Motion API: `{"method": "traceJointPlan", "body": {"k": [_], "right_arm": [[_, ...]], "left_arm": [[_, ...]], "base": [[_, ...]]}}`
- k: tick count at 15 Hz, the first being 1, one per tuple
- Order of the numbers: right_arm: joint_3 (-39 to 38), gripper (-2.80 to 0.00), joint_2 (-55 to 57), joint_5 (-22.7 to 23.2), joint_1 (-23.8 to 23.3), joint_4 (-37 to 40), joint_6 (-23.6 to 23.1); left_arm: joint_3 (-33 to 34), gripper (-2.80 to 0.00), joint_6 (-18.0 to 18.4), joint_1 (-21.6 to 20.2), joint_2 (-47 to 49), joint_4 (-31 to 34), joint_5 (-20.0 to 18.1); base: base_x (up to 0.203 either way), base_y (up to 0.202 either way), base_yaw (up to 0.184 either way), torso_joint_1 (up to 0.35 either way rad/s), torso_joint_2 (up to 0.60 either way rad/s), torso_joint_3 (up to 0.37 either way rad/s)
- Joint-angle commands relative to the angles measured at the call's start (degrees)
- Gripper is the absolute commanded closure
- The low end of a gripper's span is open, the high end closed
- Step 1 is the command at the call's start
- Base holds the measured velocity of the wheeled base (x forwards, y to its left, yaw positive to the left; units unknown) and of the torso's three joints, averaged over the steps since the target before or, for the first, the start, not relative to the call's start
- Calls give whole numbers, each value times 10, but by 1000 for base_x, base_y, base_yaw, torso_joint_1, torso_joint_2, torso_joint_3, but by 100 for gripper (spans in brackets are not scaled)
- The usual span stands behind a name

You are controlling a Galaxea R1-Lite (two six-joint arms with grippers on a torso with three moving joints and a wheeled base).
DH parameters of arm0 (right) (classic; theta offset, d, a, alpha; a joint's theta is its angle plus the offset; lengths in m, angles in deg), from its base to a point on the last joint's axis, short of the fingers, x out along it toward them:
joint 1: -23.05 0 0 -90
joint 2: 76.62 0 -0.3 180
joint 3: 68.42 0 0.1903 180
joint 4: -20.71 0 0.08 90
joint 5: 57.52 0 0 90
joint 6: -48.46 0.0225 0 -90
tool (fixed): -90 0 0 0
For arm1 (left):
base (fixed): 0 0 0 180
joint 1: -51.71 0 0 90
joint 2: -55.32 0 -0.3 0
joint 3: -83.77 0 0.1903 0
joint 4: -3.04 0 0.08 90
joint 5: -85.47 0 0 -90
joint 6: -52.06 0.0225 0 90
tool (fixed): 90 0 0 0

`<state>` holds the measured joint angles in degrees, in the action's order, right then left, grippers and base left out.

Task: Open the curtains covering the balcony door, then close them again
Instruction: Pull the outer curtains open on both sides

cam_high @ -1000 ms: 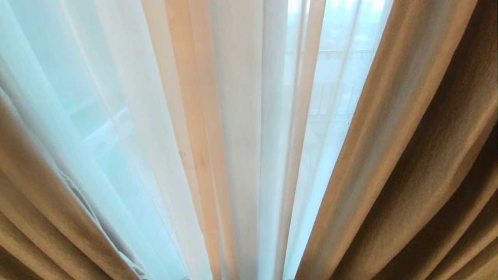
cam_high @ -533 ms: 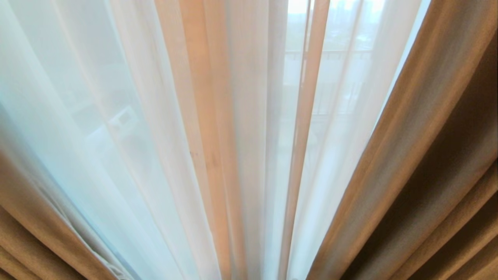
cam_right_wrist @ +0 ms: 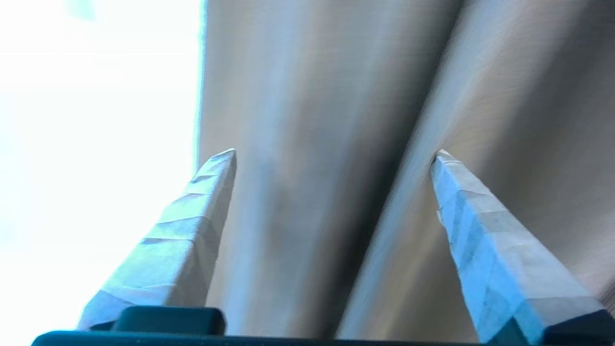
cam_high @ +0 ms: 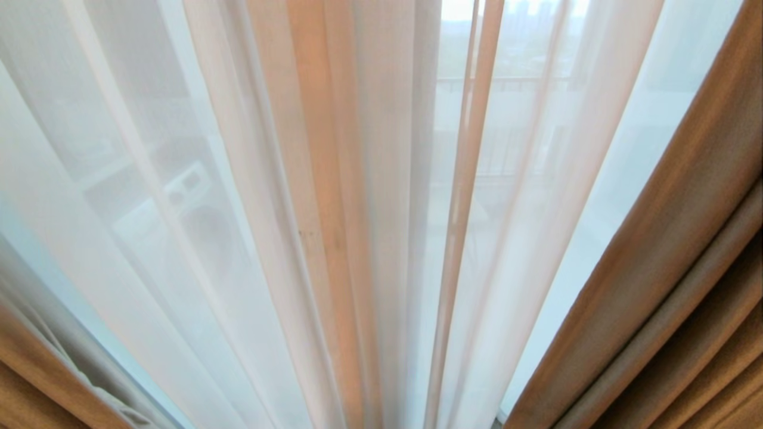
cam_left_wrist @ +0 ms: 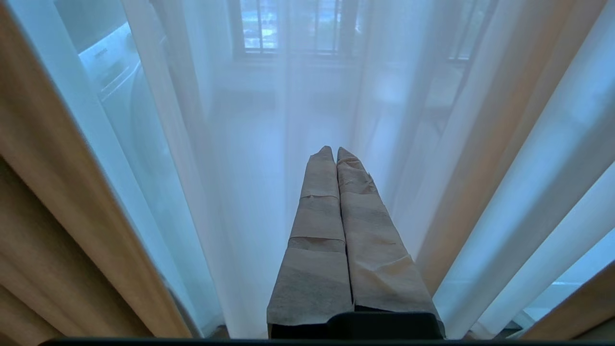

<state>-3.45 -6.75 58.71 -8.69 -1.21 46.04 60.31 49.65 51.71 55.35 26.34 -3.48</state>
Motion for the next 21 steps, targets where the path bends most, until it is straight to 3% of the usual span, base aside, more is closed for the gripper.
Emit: {"method": "traceJointPlan", "body": {"k": [1,8,11,15,16,18,21], "right_arm": [[-57,-280,-75,1,-2,-1,-7],[-180,-280,-235,1,2,62,-23],[-203,-280,-253,-7,47,82,-36],[-213,-280,-255,-85,157,104,-58],[-218,0,-255,-114,187,106,-59],[-236,0,-263,-154,235,109,-59],[-258,0,-269,-173,268,114,-58]], "left_arm": [[0,0,0,0,0,0,1],[0,0,0,0,0,0,0],[0,0,0,0,0,0,0],[0,0,0,0,0,0,0],[0,0,0,0,0,0,0],[0,0,0,0,0,0,0],[0,0,0,0,0,0,0]], "base": [[0,0,0,0,0,0],[0,0,0,0,0,0],[0,0,0,0,0,0],[0,0,0,0,0,0],[0,0,0,0,0,0],[0,0,0,0,0,0],[0,0,0,0,0,0]]}}
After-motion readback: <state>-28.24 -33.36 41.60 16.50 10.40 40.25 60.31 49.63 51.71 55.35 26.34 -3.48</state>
